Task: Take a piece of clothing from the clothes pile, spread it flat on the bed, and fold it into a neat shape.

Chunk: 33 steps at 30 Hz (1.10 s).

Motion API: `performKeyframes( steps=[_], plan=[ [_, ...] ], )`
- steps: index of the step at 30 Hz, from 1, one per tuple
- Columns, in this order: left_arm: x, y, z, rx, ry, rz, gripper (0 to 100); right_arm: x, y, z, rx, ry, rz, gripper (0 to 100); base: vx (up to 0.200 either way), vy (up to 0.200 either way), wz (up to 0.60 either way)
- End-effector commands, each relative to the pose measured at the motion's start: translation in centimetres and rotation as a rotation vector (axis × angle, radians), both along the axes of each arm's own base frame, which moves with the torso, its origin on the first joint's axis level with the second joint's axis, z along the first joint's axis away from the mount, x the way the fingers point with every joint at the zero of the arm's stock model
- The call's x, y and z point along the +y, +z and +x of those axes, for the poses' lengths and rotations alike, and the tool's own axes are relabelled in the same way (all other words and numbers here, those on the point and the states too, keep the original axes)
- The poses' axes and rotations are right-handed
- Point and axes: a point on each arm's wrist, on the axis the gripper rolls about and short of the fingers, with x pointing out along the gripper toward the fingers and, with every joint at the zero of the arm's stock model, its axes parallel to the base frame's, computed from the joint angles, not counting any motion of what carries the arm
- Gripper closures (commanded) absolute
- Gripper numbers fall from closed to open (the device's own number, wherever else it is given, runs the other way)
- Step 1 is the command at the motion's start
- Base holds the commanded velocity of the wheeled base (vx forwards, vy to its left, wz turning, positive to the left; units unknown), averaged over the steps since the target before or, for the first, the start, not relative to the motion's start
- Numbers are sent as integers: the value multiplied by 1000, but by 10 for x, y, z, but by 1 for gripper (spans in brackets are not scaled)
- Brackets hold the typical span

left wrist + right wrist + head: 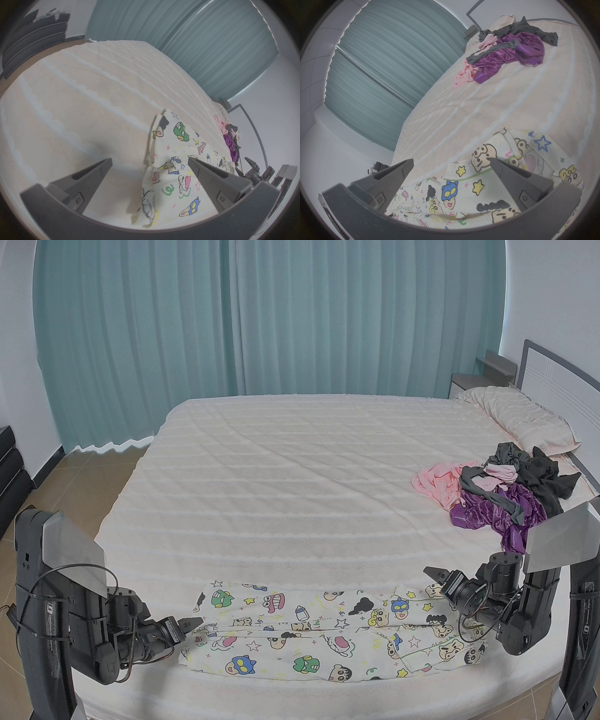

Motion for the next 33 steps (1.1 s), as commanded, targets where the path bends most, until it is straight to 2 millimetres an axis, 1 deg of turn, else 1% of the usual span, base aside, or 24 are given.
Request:
performKeyframes(
  steps=[1,8,12,13,14,15,17,18,26,33],
  plan=[
    [11,12,-8,-10,40,-32,0,3,7,6,-50,9,1,0,0,0,0],
    [8,8,-7,-5,23,-15,0,3,10,3,-57,13,-12,0,0,0,0],
    [-4,7,-5,-14,-24,-8,0,3,10,0,-50,17,-15,0,0,0,0],
    [-4,7,-4,-18,-26,-7,0,3,10,0,-50,17,-15,0,0,0,0],
    [-10,3,1,-26,-38,7,0,4,9,-2,-39,20,-17,0,0,0,0],
    [-10,2,1,-26,-36,9,0,4,9,-2,-39,20,-17,0,0,0,0],
    [-14,-6,14,-61,-12,70,0,6,7,-7,-21,29,-20,0,0,0,0],
    [-14,-7,16,-68,-13,80,0,6,8,-8,-20,27,-21,0,0,0,0],
    [-18,-11,21,-85,-55,114,0,9,10,-9,-27,28,-27,0,0,0,0],
    [-33,-13,26,-107,-113,121,0,10,10,-9,-27,29,-25,0,0,0,0]
  ],
)
